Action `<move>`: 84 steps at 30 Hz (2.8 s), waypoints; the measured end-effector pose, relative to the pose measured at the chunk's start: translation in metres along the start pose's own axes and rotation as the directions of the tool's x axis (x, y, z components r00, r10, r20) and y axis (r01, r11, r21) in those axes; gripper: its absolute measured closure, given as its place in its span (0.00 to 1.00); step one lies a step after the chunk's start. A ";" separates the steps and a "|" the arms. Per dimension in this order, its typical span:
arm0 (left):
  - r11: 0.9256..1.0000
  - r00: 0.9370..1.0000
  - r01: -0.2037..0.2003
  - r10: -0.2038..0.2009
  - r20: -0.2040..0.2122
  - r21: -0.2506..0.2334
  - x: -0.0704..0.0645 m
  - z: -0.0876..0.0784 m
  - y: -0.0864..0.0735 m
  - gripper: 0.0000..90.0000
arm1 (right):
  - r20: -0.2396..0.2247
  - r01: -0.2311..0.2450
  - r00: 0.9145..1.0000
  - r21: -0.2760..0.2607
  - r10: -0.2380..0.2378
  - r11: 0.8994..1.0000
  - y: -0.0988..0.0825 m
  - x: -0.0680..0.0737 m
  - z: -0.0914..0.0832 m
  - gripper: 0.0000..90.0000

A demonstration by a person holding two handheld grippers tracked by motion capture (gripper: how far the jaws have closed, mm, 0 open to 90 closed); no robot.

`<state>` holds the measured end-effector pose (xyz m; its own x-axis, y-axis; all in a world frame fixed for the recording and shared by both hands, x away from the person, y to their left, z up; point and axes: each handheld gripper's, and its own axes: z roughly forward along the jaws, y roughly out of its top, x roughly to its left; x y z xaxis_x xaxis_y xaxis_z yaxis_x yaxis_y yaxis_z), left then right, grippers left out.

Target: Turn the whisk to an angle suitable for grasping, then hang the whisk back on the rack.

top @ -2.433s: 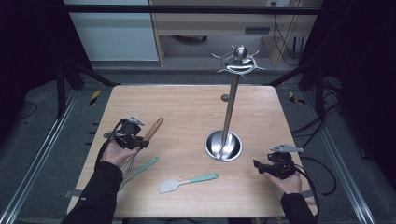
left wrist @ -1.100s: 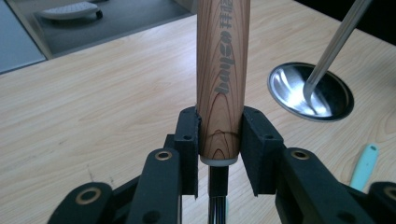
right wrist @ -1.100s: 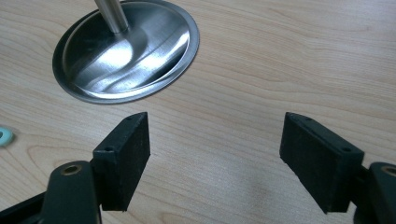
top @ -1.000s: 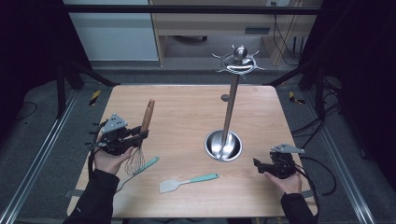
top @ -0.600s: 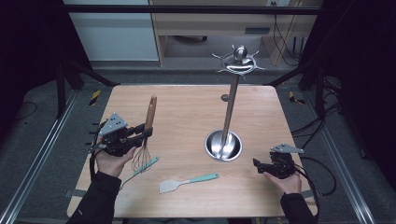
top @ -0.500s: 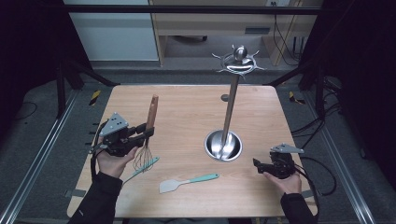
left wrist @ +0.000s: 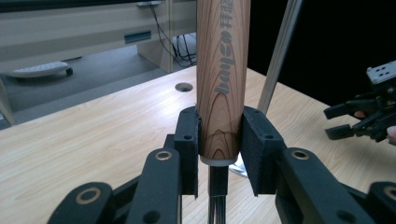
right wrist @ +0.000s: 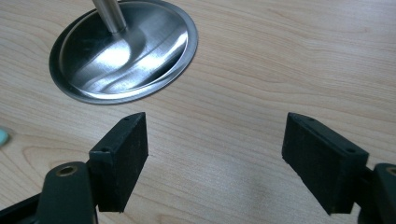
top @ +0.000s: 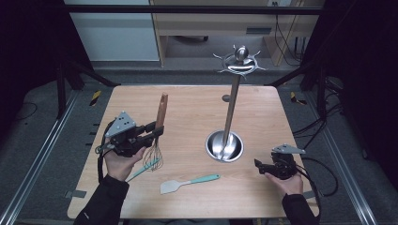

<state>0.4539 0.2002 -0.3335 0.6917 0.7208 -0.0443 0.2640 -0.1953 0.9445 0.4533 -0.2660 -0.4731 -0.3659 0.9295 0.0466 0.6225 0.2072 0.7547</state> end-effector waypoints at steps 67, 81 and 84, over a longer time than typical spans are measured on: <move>0.992 0.986 -0.072 0.086 0.142 -0.102 -0.060 0.052 0.092 0.77 | 0.000 0.010 1.000 -0.005 -0.010 1.000 0.001 -0.002 0.001 0.25; 0.993 0.984 -0.089 0.101 0.147 -0.083 -0.067 0.065 0.098 0.77 | -0.003 0.007 1.000 -0.003 -0.007 1.000 0.001 -0.002 0.001 0.25; 0.993 0.985 -0.090 0.100 0.140 -0.077 -0.067 0.069 0.097 0.77 | -0.004 0.002 1.000 -0.001 -0.002 1.000 0.000 -0.001 0.001 0.25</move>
<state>0.4795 0.0872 -0.2609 0.8019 0.5975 0.0050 0.1483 -0.2071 0.9670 0.4546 -0.2667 -0.4733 -0.3702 0.9277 0.0479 0.6212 0.2088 0.7553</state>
